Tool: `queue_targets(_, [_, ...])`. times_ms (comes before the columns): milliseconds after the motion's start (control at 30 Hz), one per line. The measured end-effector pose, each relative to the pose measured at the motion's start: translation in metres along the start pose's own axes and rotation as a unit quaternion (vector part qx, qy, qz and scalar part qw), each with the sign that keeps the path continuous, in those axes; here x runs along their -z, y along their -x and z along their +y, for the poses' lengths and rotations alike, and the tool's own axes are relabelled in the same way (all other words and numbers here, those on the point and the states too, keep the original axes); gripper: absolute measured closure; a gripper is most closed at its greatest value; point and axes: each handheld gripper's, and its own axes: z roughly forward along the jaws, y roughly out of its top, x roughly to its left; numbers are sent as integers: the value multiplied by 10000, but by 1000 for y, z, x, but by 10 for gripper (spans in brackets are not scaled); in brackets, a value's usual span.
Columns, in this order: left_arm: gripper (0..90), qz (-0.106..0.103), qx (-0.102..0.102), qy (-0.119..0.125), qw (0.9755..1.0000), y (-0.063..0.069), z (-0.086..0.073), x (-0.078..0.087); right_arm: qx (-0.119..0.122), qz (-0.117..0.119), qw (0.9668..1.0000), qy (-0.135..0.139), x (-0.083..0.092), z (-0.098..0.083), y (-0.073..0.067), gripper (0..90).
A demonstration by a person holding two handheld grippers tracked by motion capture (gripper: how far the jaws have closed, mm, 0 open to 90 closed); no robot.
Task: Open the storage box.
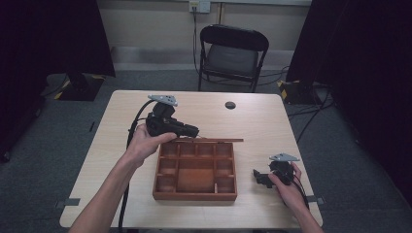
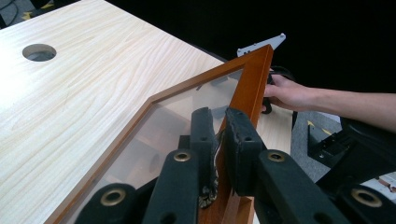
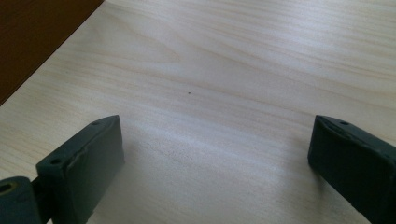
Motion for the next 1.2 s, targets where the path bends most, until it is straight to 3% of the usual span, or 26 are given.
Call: queue_targets(1200, [824,15,-25,18,10000,0,0,0,6,-3,10000,9,0,0,0,26])
